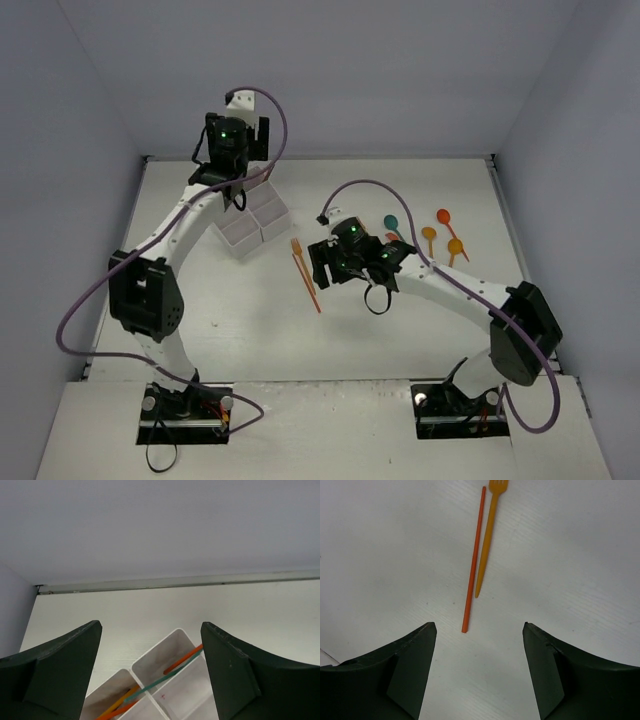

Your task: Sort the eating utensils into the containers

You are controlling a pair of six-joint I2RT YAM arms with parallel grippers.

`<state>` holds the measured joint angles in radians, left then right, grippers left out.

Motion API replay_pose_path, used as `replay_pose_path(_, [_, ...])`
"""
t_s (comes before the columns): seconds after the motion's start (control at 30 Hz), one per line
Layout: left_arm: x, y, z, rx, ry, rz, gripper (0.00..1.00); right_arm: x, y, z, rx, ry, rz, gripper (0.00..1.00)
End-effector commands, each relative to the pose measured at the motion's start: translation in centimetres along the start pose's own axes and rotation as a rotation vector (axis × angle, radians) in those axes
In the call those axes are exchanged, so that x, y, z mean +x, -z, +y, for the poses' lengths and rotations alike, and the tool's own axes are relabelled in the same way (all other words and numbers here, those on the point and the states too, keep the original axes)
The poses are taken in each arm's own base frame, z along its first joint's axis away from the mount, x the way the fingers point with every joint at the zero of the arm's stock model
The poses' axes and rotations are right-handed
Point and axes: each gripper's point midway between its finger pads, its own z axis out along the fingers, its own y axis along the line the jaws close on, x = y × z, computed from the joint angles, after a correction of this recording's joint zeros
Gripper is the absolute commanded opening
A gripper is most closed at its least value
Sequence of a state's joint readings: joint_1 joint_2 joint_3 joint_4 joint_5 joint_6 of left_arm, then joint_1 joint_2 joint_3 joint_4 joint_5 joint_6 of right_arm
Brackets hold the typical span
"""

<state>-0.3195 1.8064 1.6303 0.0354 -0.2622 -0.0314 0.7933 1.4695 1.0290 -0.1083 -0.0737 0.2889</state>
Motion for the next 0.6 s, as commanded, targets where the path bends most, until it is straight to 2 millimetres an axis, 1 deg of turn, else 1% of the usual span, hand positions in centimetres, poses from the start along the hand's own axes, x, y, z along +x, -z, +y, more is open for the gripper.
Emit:
replay_pose_path(0.0, [-7.1,6.8,1.0,0.076,0.135,-0.093,0.79,1.0,-1.5,2.0,-0.023,0.002,0.071,0.66])
replay_pose_path(0.17, [-5.6,11.0,0.9,0.142,0.193,-0.001,0.8,3.3,-3.2,3.3,-0.012,-0.001,0.159,0.66])
replay_pose_path(0.23, [-3.4,12.1,0.6,0.161,0.206,0.067,0.8,4.4,-4.1,3.3,0.007,-0.002,0.196,0.65])
replay_pose_path(0.27, [-3.6,12.9,0.6,0.174,0.217,0.066,0.8,4.6,-4.1,3.4,0.008,-0.002,0.2,0.64])
replay_pose_path(0.33, [-1.8,14.5,0.5,0.202,0.23,0.106,0.8,5.5,-4.9,3.4,0.03,-0.002,0.231,0.61])
replay_pose_path(0.43, [0.1,16.4,0.5,0.22,0.248,0.144,0.8,6.3,-5.8,3.3,0.057,0.003,0.258,0.59])
replay_pose_path(0.5, [1.0,17.7,1.0,0.217,0.259,0.151,0.8,6.8,-6.4,3.2,0.077,0.001,0.273,0.56])
replay_pose_path(0.57, [1.2,18.5,1.3,0.212,0.264,0.152,0.8,7.1,-6.8,3.0,0.096,-0.001,0.282,0.53])
